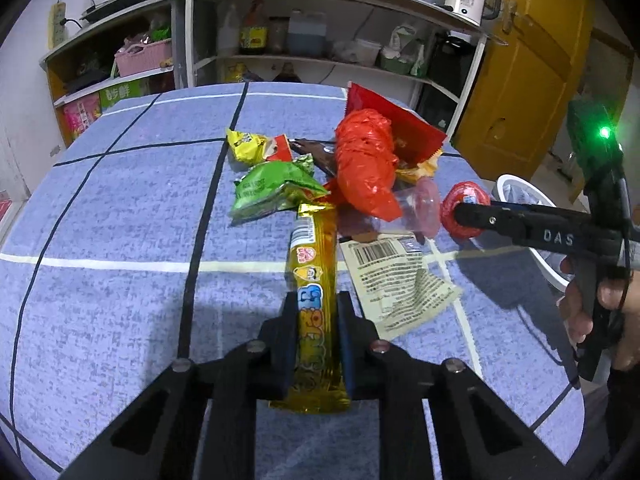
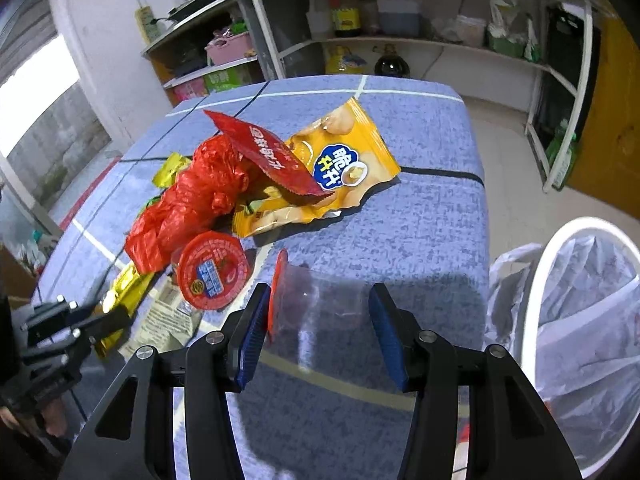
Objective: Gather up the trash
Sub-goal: 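Move the left tool to the yellow snack bar wrapper while the right tool reaches the clear cup, then grasp the yellow snack bar wrapper with the left tool while the right tool grasps the clear red-lidded cup, then carry the wrapper and cup over the white bin and open both tools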
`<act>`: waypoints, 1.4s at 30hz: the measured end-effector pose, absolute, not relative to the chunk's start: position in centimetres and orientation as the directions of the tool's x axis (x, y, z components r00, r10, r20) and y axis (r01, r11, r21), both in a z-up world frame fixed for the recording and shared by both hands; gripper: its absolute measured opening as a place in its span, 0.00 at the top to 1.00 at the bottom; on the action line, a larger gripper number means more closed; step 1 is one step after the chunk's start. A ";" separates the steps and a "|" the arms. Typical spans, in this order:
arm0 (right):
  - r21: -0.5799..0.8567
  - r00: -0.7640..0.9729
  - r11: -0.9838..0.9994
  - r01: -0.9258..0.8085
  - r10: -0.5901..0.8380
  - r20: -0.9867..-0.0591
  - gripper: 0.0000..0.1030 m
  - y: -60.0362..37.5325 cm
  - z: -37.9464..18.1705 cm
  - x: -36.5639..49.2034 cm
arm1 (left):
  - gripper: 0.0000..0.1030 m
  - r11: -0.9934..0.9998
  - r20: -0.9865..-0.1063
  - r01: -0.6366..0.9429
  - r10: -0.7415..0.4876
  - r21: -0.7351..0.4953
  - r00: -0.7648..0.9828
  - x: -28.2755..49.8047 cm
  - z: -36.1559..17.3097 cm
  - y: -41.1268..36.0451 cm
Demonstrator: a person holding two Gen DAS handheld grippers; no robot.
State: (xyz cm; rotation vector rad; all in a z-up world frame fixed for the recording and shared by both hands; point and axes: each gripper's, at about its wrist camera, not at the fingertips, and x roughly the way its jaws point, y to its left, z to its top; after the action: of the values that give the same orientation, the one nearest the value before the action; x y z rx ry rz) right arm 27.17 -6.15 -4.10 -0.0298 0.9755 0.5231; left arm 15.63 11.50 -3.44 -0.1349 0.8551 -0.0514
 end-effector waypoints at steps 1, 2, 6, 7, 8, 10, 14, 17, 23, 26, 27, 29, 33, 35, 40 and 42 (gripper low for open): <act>0.209 0.451 0.877 -0.433 0.412 -0.792 0.57 -6.2 -3.9 27.1 | 0.83 0.990 -0.743 -0.004 -0.104 -0.142 0.661 15.5 -3.3 11.5; 0.210 0.453 0.877 -0.432 0.412 -0.790 0.58 -6.2 -3.8 27.1 | 0.84 0.990 -0.735 -0.002 -0.104 -0.142 0.669 15.3 -3.2 11.5; 0.208 0.476 0.875 -0.438 0.422 -0.772 0.58 -6.3 -2.9 26.2 | 0.84 0.989 -0.717 -0.002 -0.107 -0.150 0.689 14.7 -2.8 11.6; 0.207 0.482 0.874 -0.439 0.424 -0.767 0.58 -6.3 -2.6 26.1 | 0.84 0.988 -0.714 -0.001 -0.112 -0.155 0.691 14.6 -2.8 11.6; 0.206 0.486 0.874 -0.440 0.425 -0.764 0.58 -6.3 -2.4 25.8 | 0.84 0.987 -0.710 0.001 -0.114 -0.158 0.695 14.4 -2.7 11.6; 0.202 0.494 0.871 -0.447 0.429 -0.756 0.58 -6.4 -1.9 25.3 | 0.85 0.987 -0.702 0.004 -0.115 -0.158 0.703 14.0 -2.4 11.6; 0.187 0.524 0.878 -0.441 0.421 -0.740 0.58 -7.3 -1.1 24.3 | 0.85 0.985 -0.676 0.013 -0.126 -0.170 0.726 13.5 -1.4 11.2; 0.183 0.542 0.886 -0.426 0.412 -0.732 0.58 -8.5 -0.6 23.8 | 0.85 0.983 -0.652 0.032 -0.143 -0.179 0.745 13.3 -0.5 10.5; 0.183 0.579 0.908 -0.377 0.386 -0.718 0.58 -12.0 0.3 23.0 | 0.85 0.977 -0.631 0.088 -0.193 -0.194 0.752 14.1 0.8 7.6; 0.175 0.601 0.922 -0.345 0.360 -0.714 0.58 -14.1 0.6 22.5 | 0.85 0.972 -0.625 0.132 -0.225 -0.192 0.747 15.0 1.3 5.3; 0.173 0.606 0.926 -0.336 0.353 -0.713 0.58 -14.7 0.7 22.3 | 0.85 0.970 -0.623 0.145 -0.236 -0.194 0.746 15.3 1.5 4.6; 0.176 0.618 0.935 -0.308 0.337 -0.710 0.58 -16.4 0.8 22.1 | 0.85 0.964 -0.621 0.176 -0.263 -0.200 0.738 16.1 1.8 2.9; 0.175 0.639 0.952 -0.250 0.298 -0.710 0.58 -19.6 0.7 21.8 | 0.85 0.952 -0.618 0.237 -0.306 -0.194 0.724 17.7 2.2 -0.5; 0.173 0.645 0.959 -0.226 0.280 -0.711 0.58 -20.9 0.6 21.6 | 0.84 0.946 -0.621 0.264 -0.322 -0.188 0.715 18.5 2.3 -2.3; 0.161 0.653 0.975 -0.154 0.223 -0.724 0.58 -24.3 0.1 21.7 | 0.84 0.927 -0.639 0.325 -0.365 -0.186 0.677 21.0 2.1 -6.5; 0.164 0.652 0.978 -0.130 0.209 -0.729 0.58 -25.5 -0.1 21.8 | 0.84 0.917 -0.644 0.348 -0.389 -0.198 0.659 22.0 2.0 -8.2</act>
State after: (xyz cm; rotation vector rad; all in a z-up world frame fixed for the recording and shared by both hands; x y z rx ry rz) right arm 21.75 -25.49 -0.08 0.0996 0.8397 0.1930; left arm 21.96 -8.17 1.98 -0.0588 0.7425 -0.4170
